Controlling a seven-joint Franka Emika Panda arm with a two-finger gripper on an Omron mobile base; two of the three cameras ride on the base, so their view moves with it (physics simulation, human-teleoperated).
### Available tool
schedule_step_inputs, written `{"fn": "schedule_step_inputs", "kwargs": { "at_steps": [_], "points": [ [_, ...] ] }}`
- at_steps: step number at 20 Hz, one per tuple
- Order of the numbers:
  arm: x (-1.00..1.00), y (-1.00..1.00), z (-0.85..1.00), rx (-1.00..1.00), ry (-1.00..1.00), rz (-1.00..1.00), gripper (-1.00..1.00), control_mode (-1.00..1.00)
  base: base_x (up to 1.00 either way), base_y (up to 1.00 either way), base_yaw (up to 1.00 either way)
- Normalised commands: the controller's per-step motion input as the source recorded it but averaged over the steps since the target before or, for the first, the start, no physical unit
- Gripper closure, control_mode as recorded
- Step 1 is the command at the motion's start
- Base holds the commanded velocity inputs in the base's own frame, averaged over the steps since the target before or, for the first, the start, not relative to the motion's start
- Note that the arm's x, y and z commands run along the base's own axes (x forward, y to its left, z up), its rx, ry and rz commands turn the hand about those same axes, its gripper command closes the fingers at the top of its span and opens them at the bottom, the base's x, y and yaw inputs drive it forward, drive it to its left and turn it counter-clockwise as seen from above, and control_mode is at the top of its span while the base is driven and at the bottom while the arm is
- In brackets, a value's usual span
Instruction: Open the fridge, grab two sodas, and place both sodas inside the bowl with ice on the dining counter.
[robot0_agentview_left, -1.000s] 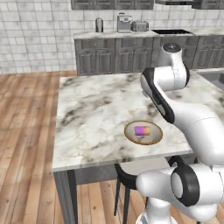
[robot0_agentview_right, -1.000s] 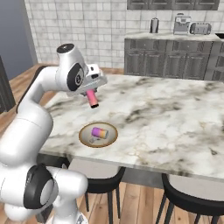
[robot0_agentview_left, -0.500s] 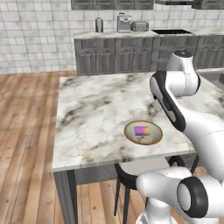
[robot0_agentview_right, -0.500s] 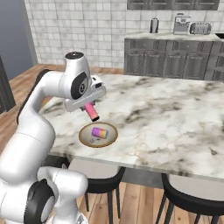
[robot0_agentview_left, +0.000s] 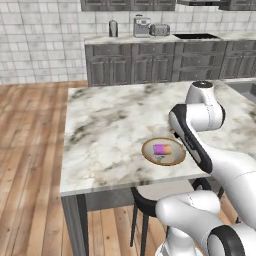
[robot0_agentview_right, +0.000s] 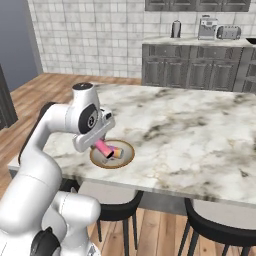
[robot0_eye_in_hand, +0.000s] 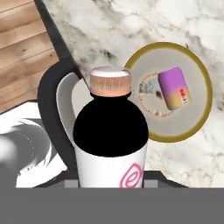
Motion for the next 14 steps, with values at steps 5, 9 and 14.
{"fn": "schedule_step_inputs", "kwargs": {
  "at_steps": [5,9,14],
  "points": [
    [0.02,0.19,-0.2,-0.08,0.17,0.25,1.0,-1.0,0.0,0.0,0.0],
    [0.08,0.14,-0.15,-0.01,0.14,0.27,1.0,-1.0,0.0,0.0,0.0],
    [0.02,0.02,-0.19,0.0,0.09,0.24,1.0,-1.0,0.0,0.0,0.0]
  ]
}}
